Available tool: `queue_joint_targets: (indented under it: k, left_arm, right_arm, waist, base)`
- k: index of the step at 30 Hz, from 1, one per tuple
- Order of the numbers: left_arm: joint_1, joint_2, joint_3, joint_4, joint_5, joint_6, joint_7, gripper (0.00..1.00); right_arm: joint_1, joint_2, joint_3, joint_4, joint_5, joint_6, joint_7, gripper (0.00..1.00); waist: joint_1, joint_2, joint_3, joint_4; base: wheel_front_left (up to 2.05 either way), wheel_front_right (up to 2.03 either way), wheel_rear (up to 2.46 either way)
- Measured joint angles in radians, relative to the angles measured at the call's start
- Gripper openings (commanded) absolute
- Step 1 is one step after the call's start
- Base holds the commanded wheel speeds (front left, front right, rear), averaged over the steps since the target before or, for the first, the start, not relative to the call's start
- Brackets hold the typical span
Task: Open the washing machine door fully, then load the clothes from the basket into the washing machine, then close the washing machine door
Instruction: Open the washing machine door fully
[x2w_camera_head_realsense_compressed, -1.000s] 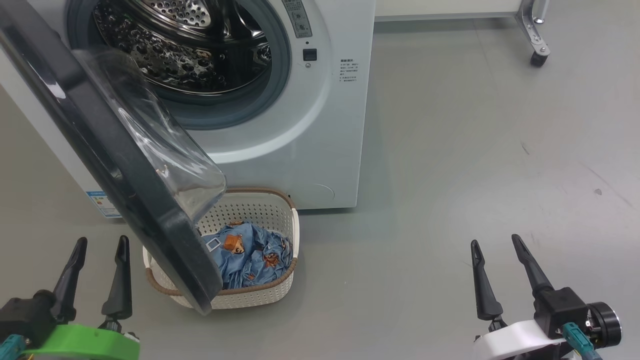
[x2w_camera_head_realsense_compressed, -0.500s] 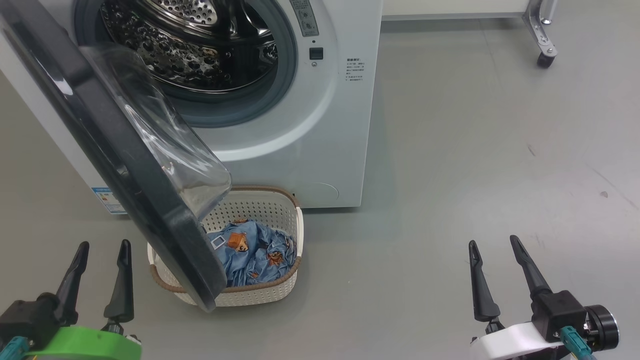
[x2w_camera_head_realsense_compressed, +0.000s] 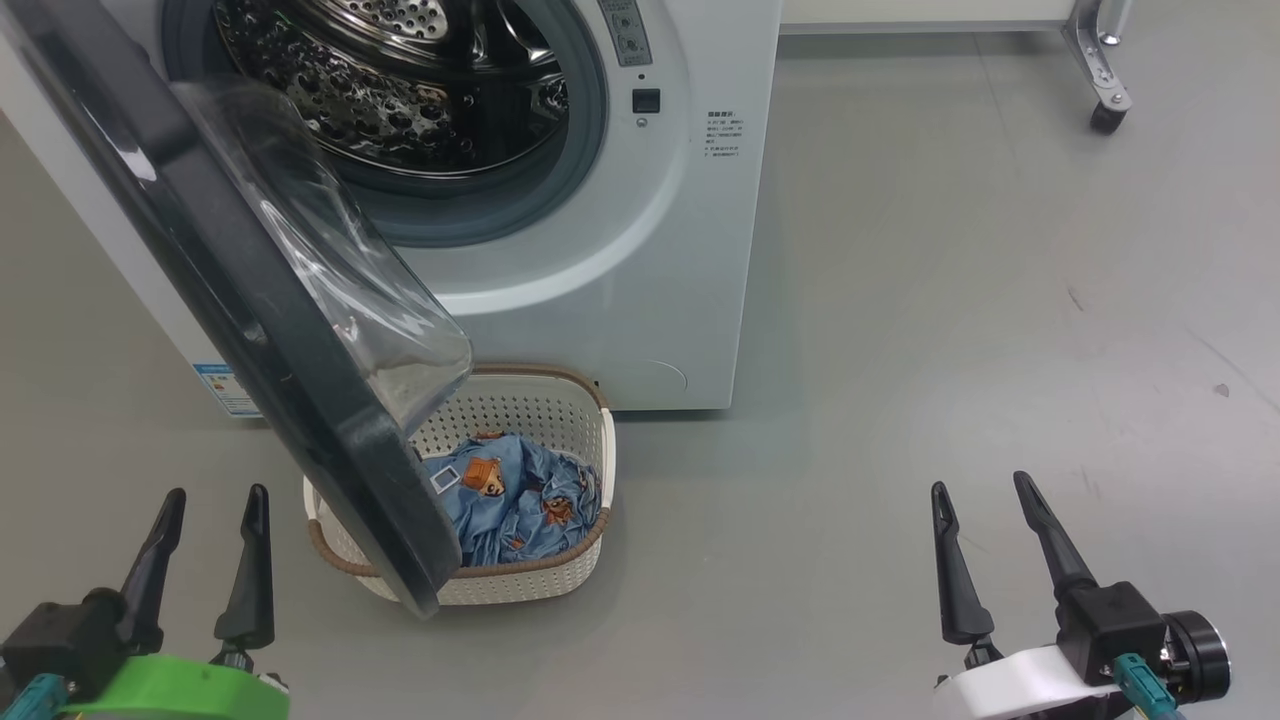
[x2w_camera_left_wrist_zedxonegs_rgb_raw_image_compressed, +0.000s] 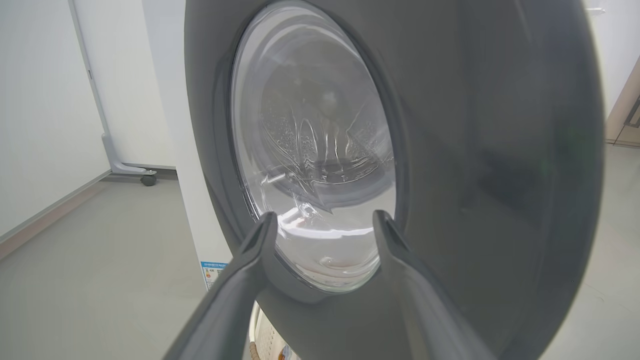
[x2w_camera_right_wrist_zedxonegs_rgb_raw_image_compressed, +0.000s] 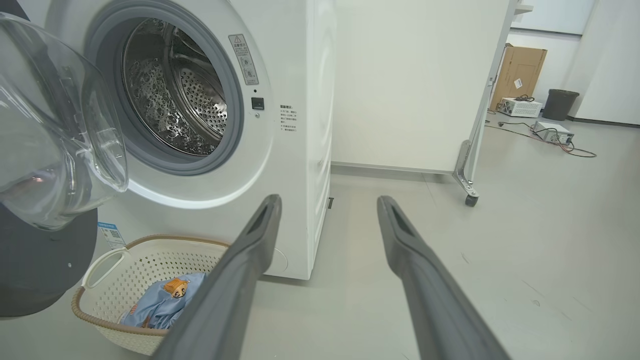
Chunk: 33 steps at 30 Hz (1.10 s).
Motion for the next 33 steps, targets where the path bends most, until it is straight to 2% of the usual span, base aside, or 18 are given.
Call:
queue_joint_targets:
  k: [8,9,11,19,26,33]
  left_arm:
    - [0.000,0.000,-0.005,0.003,0.007,0.000,0.000,1.00]
    - [0.000,0.000,-0.005,0.003,0.007,0.000,0.000,0.80]
    - [0.000,-0.001,-0.005,0.004,0.007,0.000,0.000,0.00]
    - [-0.004,-0.023,0.029,-0.019,-0.013,0.000,0.000,0.00]
    - [-0.108,-0.032,0.134,-0.188,-0.021,0.000,0.000,0.00]
    - [-0.176,-0.009,0.127,-0.340,-0.010,0.000,-0.005,0.00]
  right_arm:
    - [0.000,0.006,0.000,0.003,-0.005,0.001,0.000,1.00]
    - [0.000,0.006,0.000,0.004,-0.005,0.001,0.000,1.00]
    - [0.000,0.007,0.000,0.005,-0.005,0.001,0.000,1.00]
    - [0.000,0.011,-0.001,0.011,-0.005,0.010,0.000,1.00]
    - [0.000,0.018,0.002,0.025,-0.005,0.014,0.000,1.00]
    - [0.000,0.020,0.002,0.038,-0.004,0.026,0.000,1.00]
  waist:
    - [0.0000,0.0000,0.002,0.007]
    - [0.0000,0.0000,0.002,0.007]
    - [0.0000,0.0000,0.002,0.009]
    - [0.0000,0.0000,0.000,0.012]
    - [0.0000,0.0000,-0.003,0.016]
    - [0.0000,0.0000,-0.015,0.017]
  base:
    - [0.00,0.00,0.00]
    - [0.00,0.00,0.00]
    - [0.00,0.00,0.00]
    - [0.00,0.00,0.00]
    - [0.00,0.00,0.00]
    - [0.00,0.00,0.00]
